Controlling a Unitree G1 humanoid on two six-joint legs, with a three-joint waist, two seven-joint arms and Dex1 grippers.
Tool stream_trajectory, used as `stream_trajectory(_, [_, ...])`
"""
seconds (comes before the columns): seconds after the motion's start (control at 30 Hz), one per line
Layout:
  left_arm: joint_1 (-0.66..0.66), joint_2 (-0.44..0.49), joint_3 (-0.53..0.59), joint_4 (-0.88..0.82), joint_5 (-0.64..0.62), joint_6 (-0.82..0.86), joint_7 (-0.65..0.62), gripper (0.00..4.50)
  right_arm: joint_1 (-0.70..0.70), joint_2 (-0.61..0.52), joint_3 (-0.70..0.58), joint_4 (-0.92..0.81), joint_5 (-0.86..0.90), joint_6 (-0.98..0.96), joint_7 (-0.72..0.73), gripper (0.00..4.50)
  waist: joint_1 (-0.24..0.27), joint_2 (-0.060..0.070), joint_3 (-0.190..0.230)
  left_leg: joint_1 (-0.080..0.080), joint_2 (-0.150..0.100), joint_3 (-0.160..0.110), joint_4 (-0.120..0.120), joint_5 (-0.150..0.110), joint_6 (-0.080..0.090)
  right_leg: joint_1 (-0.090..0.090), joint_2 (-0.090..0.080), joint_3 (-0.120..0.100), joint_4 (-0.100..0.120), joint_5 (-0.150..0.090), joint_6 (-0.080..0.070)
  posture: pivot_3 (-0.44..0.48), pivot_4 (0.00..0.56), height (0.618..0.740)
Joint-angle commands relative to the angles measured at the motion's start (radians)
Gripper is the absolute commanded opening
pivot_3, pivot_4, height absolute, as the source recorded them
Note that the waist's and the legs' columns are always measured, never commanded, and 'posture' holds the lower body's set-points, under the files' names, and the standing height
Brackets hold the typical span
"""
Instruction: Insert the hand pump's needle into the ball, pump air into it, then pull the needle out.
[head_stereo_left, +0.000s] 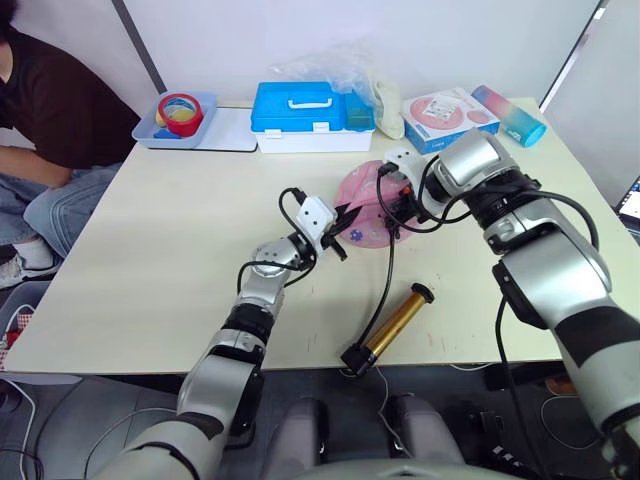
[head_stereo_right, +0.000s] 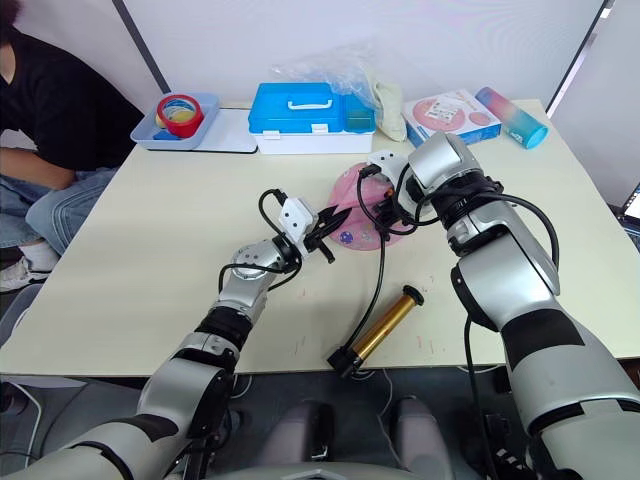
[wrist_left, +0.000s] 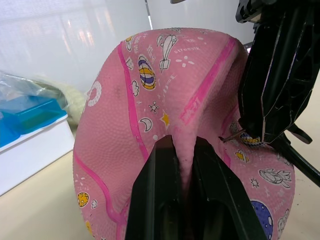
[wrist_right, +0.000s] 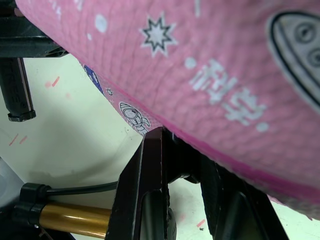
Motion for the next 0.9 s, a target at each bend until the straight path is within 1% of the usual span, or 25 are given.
stream_trajectory(0.03, [-0.014, -0.062, -0.077, -0.027, 0.022, 0.0, -0.082, 0.04, 0.0, 0.055, -0.038, -0.031, 0.039, -0.028, -0.011, 0.28, 0.0, 0.0, 0.0, 0.0, 0.0, 0.0, 0.0, 0.0, 0.0, 0.0, 0.0, 0.0, 0.0, 0.0, 0.0, 0.0, 0.15, 0.74])
stream_trajectory(0.27, [-0.029, -0.066, -0.039, -0.013, -0.01, 0.068, -0.058, 0.04, 0.003, 0.034, -0.036, -0.037, 0.029, -0.048, -0.01, 0.28, 0.0, 0.0, 0.0, 0.0, 0.0, 0.0, 0.0, 0.0, 0.0, 0.0, 0.0, 0.0, 0.0, 0.0, 0.0, 0.0, 0.15, 0.74])
stream_trajectory(0.43, [-0.04, -0.073, -0.023, -0.003, -0.021, 0.107, -0.053, 0.04, 0.02, -0.015, -0.01, -0.11, 0.03, -0.029, 0.027, 0.28, 0.006, 0.0, 0.0, 0.0, 0.0, -0.001, 0.0, 0.0, 0.0, 0.0, 0.0, 0.0, 0.0, 0.0, 0.0, 0.0, 0.15, 0.74])
stream_trajectory(0.5, [-0.048, -0.073, -0.02, 0.007, -0.018, 0.113, -0.05, 0.0, 0.034, -0.039, -0.005, -0.156, 0.031, -0.025, 0.038, 1.28, 0.01, 0.0, 0.0, -0.001, 0.0, -0.001, 0.0, 0.0, 0.0, 0.0, 0.0, 0.0, -0.001, 0.0, 0.0, 0.0, 0.15, 0.74])
stream_trajectory(0.57, [-0.056, -0.076, -0.01, 0.019, -0.022, 0.127, -0.045, 0.0, 0.055, -0.066, -0.013, -0.201, 0.034, -0.026, 0.033, 2.15, 0.017, 0.0, 0.0, -0.001, 0.0, 0.0, 0.0, 0.0, 0.0, 0.0, 0.0, 0.0, -0.001, 0.0, 0.0, 0.0, 0.15, 0.74])
stream_trajectory(0.63, [-0.062, -0.075, -0.004, 0.029, -0.021, 0.131, -0.045, 0.0, 0.074, -0.088, -0.023, -0.238, 0.04, -0.021, 0.026, 3.25, 0.025, 0.0, 0.0, -0.001, 0.0, 0.0, 0.0, 0.0, 0.0, 0.0, 0.0, 0.0, -0.001, 0.0, 0.0, 0.0, 0.15, 0.74])
stream_trajectory(0.67, [-0.063, -0.073, -0.003, 0.033, -0.021, 0.13, -0.046, 0.0, 0.084, -0.1, -0.032, -0.258, 0.045, -0.016, 0.019, 3.51, 0.026, 0.0, 0.0, -0.002, 0.0, 0.0, 0.0, 0.0, 0.0, 0.0, 0.0, -0.001, -0.001, 0.0, 0.0, 0.0, 0.15, 0.74])
stream_trajectory(0.7, [-0.065, -0.072, -0.002, 0.036, -0.019, 0.129, -0.046, 0.0, 0.092, -0.111, -0.037, -0.274, 0.05, -0.014, 0.015, 4.09, 0.027, 0.0, 0.0, -0.002, 0.0, 0.0, 0.0, 0.0, 0.0, 0.0, 0.0, -0.001, -0.002, 0.0, 0.0, 0.0, 0.15, 0.74])
stream_trajectory(0.73, [-0.064, -0.071, -0.001, 0.038, -0.018, 0.129, -0.048, 0.0, 0.102, -0.125, -0.042, -0.296, 0.056, -0.009, 0.01, 4.45, 0.027, 0.0, 0.0, -0.002, -0.001, 0.0, 0.0, 0.0, 0.0, 0.0, 0.0, -0.001, -0.002, 0.0, 0.0, 0.0, 0.15, 0.74])
stream_trajectory(0.9, [-0.065, -0.074, -0.001, 0.046, -0.012, 0.128, -0.052, 0.0, 0.15, -0.187, -0.063, -0.411, 0.096, 0.019, -0.006, 4.45, 0.03, 0.0, 0.0, -0.002, -0.001, 0.0, 0.0, 0.0, 0.0, 0.0, 0.0, -0.001, -0.002, 0.0, 0.0, 0.0, 0.15, 0.74])
